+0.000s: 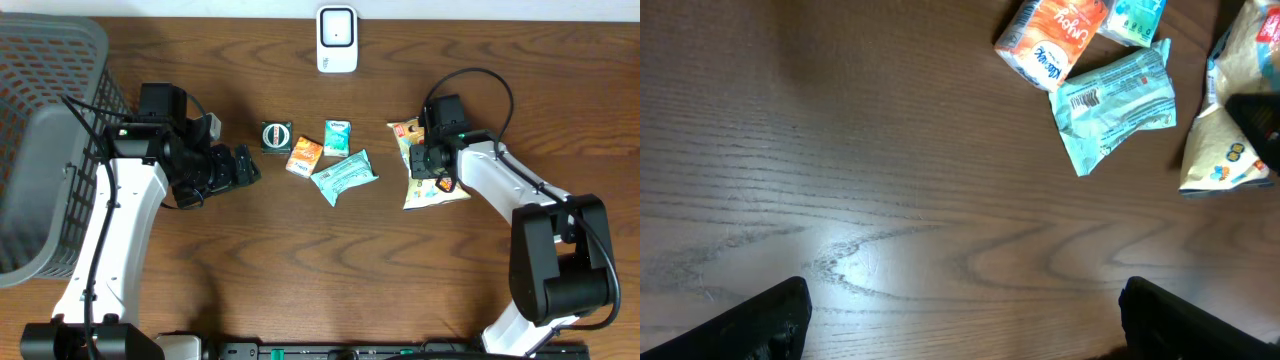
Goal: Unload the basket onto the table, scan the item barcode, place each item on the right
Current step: 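Raise the wipes pack and hold it in front of the white scanner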
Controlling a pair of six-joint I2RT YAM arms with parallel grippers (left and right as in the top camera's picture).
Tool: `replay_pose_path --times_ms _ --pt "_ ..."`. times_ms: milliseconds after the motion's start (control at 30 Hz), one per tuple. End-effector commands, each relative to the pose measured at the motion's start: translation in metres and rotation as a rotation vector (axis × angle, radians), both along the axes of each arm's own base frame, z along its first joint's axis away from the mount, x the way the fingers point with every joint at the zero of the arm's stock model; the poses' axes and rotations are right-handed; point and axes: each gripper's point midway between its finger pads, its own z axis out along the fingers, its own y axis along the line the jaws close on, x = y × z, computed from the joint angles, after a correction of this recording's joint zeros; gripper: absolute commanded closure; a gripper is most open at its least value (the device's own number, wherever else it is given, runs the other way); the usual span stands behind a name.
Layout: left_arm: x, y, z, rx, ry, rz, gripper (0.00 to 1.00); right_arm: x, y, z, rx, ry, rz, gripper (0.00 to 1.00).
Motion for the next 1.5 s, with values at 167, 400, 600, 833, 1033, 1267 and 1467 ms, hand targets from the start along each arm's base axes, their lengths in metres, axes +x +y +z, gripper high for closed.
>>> replay_pose_path --times_ms 167,400,600,833,1033,1267,1467 --pt "-0.001 -0.002 -0.002 -0.003 0.006 -0.015 0.02 0.029 0.034 0.032 0.161 -0.059 0.046 0.99" --pt "-0.001 -0.002 -0.002 -0.003 0.006 -0.015 0.02 0.102 0.066 0.118 0.282 -0.366 0.087 0.99" --pt "-0.001 -0.002 -0.002 -0.003 0.006 -0.015 0.02 0.146 0.101 0.187 0.357 -0.713 0.158 0.99" --pt "-0.001 -0.002 -0.002 -0.003 0.007 -0.015 0.02 0.169 0.128 0.239 0.491 -0.97 0.051 0.99" --pt "-0.001 -0.002 -0.002 -0.003 0.006 -0.015 0.02 0.198 0.155 0.24 0.535 -1.014 0.067 0.99" --pt "-0.001 -0.002 -0.002 -0.003 0.006 -0.015 0.02 0.257 0.184 0.228 0.477 -0.996 0.115 0.99" --pt "-0.001 -0.002 -0.002 -0.003 0.006 -0.015 0.02 0.287 0.177 0.202 0.385 -1.002 0.033 0.99"
